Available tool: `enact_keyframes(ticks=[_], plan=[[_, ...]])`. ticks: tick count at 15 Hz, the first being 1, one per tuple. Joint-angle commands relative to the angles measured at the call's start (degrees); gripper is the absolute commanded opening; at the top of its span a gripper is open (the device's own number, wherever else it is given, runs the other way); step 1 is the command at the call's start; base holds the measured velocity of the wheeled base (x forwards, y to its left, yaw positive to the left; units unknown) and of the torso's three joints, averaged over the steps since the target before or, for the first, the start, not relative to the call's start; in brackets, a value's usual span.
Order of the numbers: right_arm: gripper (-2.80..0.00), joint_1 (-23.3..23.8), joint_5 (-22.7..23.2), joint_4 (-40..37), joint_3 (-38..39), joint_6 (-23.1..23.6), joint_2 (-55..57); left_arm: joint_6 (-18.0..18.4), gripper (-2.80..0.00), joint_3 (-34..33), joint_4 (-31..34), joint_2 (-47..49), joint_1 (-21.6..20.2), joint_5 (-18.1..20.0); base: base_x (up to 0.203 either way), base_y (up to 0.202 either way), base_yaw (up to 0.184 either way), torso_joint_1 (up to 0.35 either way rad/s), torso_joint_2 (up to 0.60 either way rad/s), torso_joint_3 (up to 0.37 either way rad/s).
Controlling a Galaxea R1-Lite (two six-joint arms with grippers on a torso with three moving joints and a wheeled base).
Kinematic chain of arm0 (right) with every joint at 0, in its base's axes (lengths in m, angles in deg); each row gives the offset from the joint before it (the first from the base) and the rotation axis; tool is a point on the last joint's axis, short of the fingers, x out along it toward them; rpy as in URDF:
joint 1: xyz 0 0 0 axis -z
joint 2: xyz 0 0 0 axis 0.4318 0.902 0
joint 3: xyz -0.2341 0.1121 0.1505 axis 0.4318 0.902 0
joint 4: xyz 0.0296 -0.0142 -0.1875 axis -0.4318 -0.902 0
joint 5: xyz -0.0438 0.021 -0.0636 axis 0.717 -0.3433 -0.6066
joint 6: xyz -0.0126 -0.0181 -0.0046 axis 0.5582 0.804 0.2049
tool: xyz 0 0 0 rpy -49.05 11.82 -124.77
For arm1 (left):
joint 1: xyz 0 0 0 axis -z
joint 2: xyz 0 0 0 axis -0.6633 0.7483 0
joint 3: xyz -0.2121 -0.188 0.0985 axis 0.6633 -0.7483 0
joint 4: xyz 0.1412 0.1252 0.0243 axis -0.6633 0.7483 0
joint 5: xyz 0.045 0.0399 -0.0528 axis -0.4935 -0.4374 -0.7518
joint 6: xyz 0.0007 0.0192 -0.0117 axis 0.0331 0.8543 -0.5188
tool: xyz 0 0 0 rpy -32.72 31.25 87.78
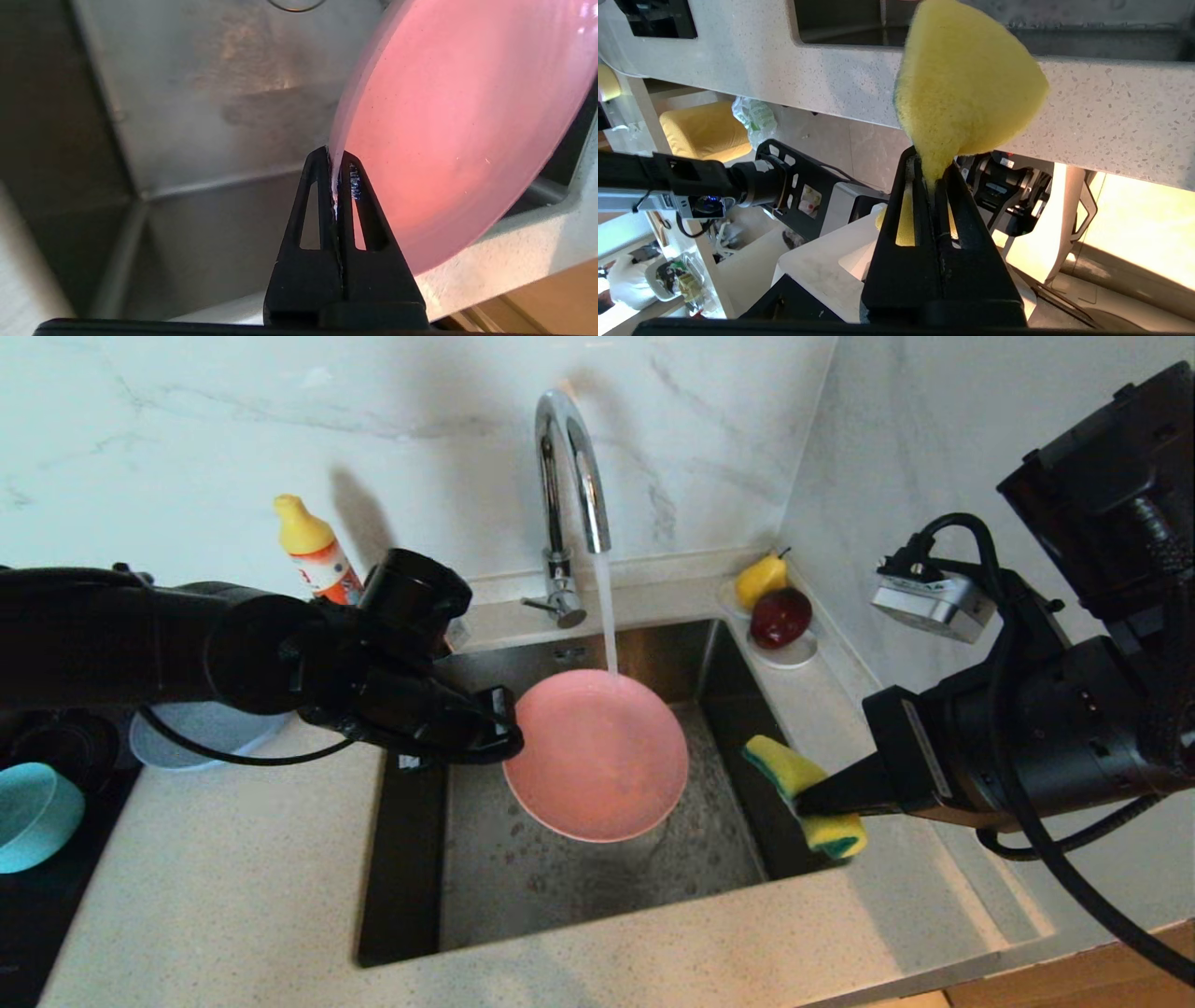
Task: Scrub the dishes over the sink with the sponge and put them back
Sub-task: Wash the plate
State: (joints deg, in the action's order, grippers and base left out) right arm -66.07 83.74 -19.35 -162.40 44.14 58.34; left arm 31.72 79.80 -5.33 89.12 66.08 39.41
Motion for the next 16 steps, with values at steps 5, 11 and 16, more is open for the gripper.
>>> enact_keyframes(ticks=[5, 11, 16], plan=[[-2.80, -0.03, 0.12, -0.23, 0.06, -0.22, 0.14, -2.36, -2.80, 3.95, -0.07, 6.54, 1.87, -0.39, 0.000, 0.000, 0.000, 0.000, 0.00, 0.000], [-2.80, -0.03, 0.03, -0.23, 0.76, -0.14, 0.23, -4.02, -2.80, 5.40, -1.79, 8.28, 2.81, -0.57, 0.000, 0.000, 0.000, 0.000, 0.00, 0.000], [-2.80, -0.03, 0.03, -0.23, 0.58, -0.14, 0.23, -2.72, -2.80, 3.64, -0.91, 3.71, 2.23, -7.67, 0.000, 0.000, 0.000, 0.000, 0.00, 0.000]])
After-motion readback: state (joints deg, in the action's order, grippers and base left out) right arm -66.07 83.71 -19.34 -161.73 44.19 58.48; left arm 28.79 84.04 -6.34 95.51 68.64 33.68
